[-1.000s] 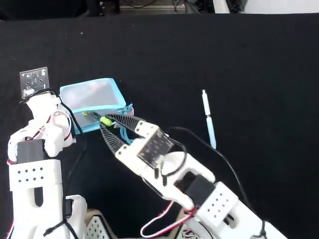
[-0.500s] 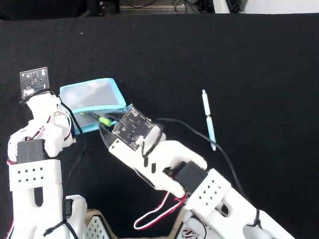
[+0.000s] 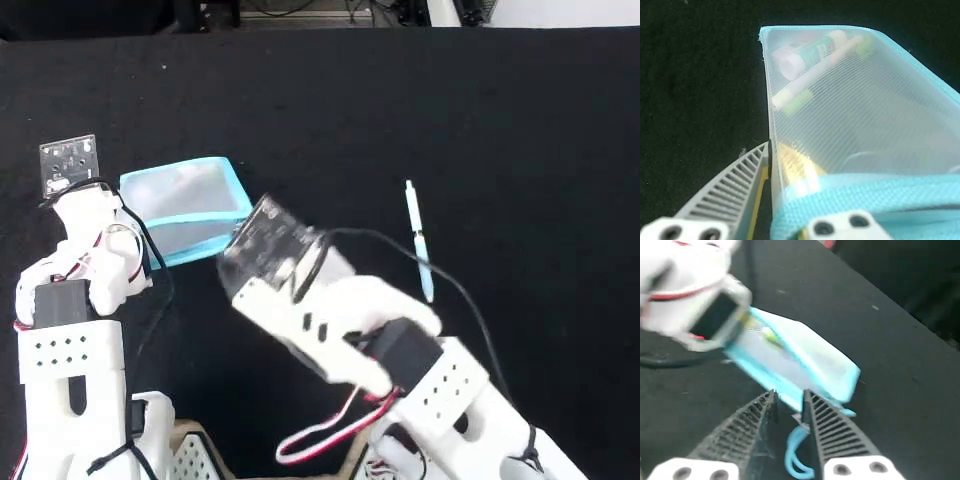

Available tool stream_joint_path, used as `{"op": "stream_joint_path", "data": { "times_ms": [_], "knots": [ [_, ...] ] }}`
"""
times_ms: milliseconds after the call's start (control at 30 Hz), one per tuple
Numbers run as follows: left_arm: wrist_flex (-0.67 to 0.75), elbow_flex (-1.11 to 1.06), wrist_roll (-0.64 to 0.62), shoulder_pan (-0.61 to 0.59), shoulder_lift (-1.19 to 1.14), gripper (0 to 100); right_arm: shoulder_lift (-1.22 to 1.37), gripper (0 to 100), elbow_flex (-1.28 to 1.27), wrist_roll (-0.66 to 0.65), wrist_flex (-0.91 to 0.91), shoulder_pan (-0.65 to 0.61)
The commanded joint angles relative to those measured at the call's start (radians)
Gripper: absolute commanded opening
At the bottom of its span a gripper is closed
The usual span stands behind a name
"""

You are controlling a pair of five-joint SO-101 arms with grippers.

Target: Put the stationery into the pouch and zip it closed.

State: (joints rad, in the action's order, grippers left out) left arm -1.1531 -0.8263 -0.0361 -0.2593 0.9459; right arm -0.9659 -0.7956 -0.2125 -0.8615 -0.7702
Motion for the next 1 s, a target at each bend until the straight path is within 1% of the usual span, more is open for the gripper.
{"op": "stream_joint_path", "data": {
  "times_ms": [0,100,167,200,267,400,467,533,800,967],
  "knots": [
    [0.006,-0.005,-0.006,-0.002,0.000,4,0.002,4.4,0.067,-0.002,-0.023,0.172],
    [0.006,-0.005,-0.006,-0.002,0.000,4,0.004,5.4,0.064,0.003,-0.054,0.347],
    [0.006,-0.005,-0.006,-0.002,0.000,4,0.015,7.0,0.039,0.005,-0.051,0.434],
    [0.006,-0.005,-0.006,-0.002,0.000,4,0.019,7.7,0.007,0.012,-0.023,0.459],
    [0.006,-0.005,-0.006,-0.002,0.000,4,0.028,8.1,-0.077,0.069,0.074,0.485],
    [0.005,-0.005,-0.006,-0.002,0.000,4,0.015,8.2,-0.257,0.207,0.324,0.555],
    [0.005,-0.005,-0.006,-0.002,0.000,4,-0.010,8.2,-0.309,0.241,0.390,0.597],
    [0.005,-0.005,-0.006,-0.002,0.000,4,-0.041,8.3,-0.341,0.247,0.405,0.611],
    [0.006,-0.005,-0.006,-0.002,0.000,4,-0.147,8.5,-0.438,0.249,0.414,0.594],
    [0.006,-0.005,-0.006,-0.002,0.000,4,-0.162,8.5,-0.464,0.250,0.414,0.592]
  ]
}}
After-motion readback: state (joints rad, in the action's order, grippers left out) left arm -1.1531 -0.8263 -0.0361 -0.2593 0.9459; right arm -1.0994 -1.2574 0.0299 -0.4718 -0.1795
